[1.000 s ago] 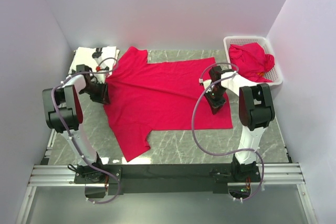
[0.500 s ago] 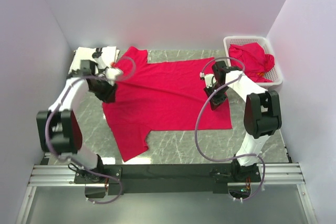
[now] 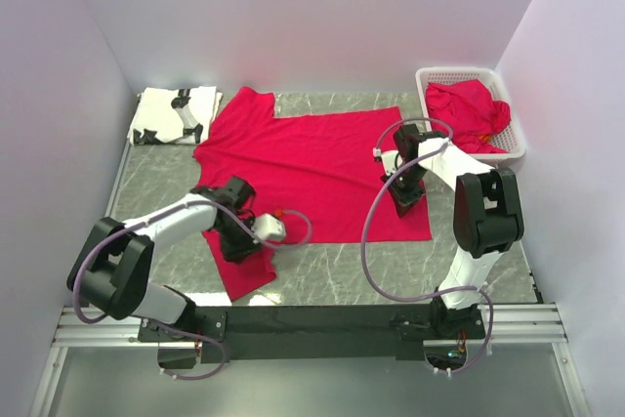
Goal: Fold and stack the t-shirts
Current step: Flatten the tshirt out
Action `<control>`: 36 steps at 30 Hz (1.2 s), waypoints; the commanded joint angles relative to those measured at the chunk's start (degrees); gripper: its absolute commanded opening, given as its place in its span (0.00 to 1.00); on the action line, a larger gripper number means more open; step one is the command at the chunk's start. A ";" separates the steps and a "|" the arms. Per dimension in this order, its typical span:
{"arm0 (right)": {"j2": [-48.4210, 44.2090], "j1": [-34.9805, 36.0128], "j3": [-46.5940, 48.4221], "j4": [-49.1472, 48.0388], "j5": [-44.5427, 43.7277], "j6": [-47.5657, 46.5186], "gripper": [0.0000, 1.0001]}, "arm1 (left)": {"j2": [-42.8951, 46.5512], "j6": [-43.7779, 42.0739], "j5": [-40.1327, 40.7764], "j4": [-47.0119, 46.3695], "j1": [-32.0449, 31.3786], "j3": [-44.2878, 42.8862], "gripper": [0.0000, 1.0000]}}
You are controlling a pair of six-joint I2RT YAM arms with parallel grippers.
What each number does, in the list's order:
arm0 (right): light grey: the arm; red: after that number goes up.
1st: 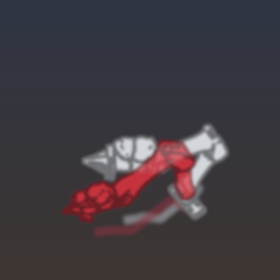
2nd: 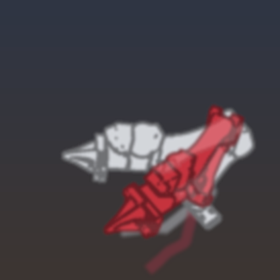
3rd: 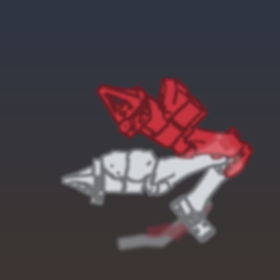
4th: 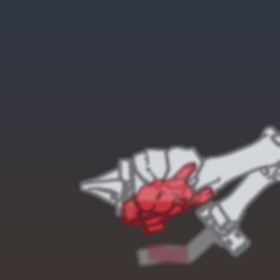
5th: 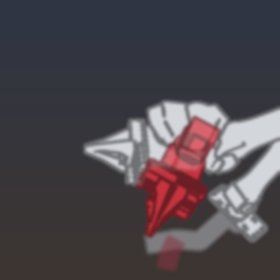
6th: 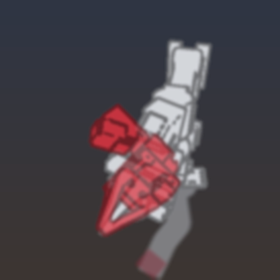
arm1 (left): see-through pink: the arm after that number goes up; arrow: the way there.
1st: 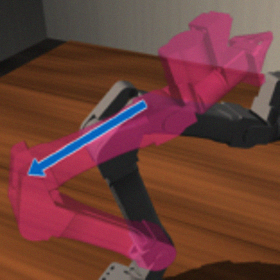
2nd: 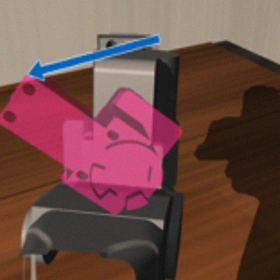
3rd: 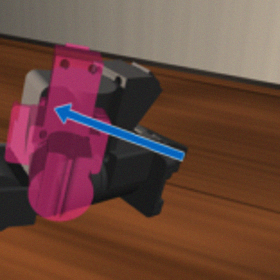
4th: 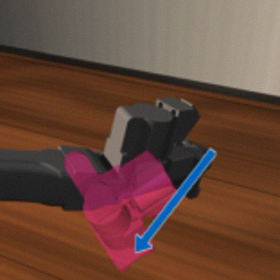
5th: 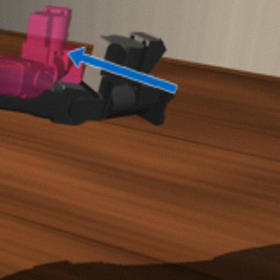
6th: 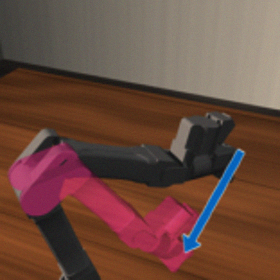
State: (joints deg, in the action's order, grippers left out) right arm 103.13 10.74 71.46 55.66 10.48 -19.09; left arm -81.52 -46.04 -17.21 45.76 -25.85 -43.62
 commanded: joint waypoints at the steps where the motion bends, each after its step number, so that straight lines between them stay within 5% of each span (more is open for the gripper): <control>1: -0.13 0.16 -0.71 -0.99 -1.78 0.20 0.11 | 0.75 1.48 4.28 -3.92 -7.35 1.34 0.41; 10: 0.23 0.07 -2.20 -0.20 -2.49 -1.03 0.11 | 5.65 -3.44 7.01 3.10 -10.19 6.00 0.40; 17: -2.58 0.16 -4.40 1.99 -4.41 -3.67 0.11 | 11.55 -8.98 6.76 13.64 -10.10 1.35 0.37; 23: -6.72 0.16 -1.42 1.30 -1.26 -4.03 0.12 | 11.13 -7.40 2.89 9.03 0.51 -6.03 0.42; 28: -0.23 0.16 4.38 0.77 -0.72 -2.09 0.12 | -1.68 -1.00 -0.27 -0.13 15.00 -14.73 0.43; 36: 6.38 0.33 3.43 -2.22 -3.71 -2.18 0.11 | -13.05 2.19 3.23 -8.84 19.43 -15.99 0.44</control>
State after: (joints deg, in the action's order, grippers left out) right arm 108.64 10.74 75.33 54.37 8.16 -21.52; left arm -94.04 -45.12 -14.44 40.21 -6.26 -60.95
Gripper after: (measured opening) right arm 0.119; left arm 0.439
